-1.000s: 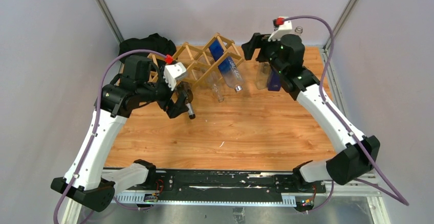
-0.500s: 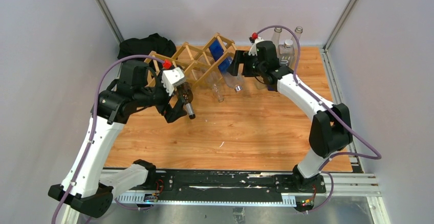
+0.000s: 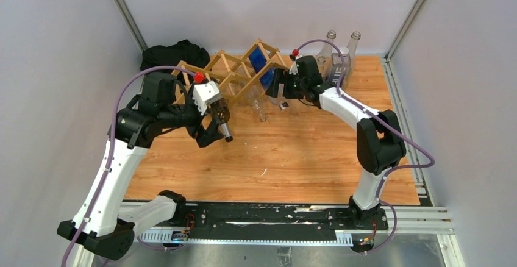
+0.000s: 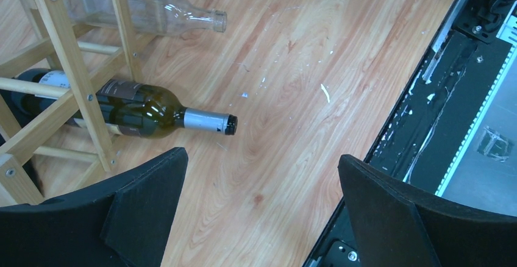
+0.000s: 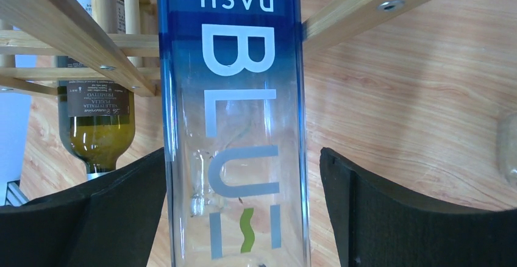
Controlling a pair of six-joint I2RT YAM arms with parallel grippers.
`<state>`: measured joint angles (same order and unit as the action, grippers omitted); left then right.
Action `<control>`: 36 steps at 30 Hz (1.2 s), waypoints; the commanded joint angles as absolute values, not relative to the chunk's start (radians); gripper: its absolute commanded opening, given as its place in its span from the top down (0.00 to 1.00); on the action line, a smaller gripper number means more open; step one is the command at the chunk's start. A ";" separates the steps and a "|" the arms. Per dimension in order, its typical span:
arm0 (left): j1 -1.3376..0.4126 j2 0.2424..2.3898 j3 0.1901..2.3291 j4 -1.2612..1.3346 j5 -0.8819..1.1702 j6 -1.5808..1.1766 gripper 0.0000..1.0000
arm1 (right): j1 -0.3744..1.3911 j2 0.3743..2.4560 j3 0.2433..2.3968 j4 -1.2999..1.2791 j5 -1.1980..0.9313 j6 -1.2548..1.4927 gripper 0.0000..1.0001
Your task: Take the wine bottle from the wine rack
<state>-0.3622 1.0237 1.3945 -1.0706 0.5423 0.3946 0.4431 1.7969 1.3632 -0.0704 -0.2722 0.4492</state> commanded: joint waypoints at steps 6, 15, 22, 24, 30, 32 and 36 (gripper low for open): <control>-0.365 1.004 1.374 -1.060 0.574 0.417 0.00 | 0.456 1.839 1.328 0.061 -0.339 0.548 0.06; -0.365 0.986 1.361 -1.060 0.581 0.442 0.00 | 0.455 1.819 1.298 0.106 -0.375 0.593 0.47; -0.365 0.979 1.341 -1.060 0.583 0.479 0.00 | 0.460 1.682 1.172 0.139 -0.352 0.607 0.96; -0.365 0.979 1.334 -1.060 0.582 0.489 0.00 | 0.466 1.628 1.142 0.138 -0.349 0.601 1.00; -0.365 0.973 1.313 -1.060 0.574 0.547 0.00 | 0.485 1.451 1.004 0.127 -0.365 0.599 1.00; -0.365 0.968 1.305 -1.060 0.576 0.575 0.00 | 0.485 1.381 0.940 0.119 -0.382 0.612 1.00; -0.365 0.958 1.283 -1.060 0.592 0.653 0.00 | 0.488 1.229 0.809 0.111 -0.406 0.638 1.00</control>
<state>-0.3622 0.9787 1.3003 -1.0702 0.5678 0.5621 0.4622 1.3586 0.8860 0.0807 -0.3405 0.6178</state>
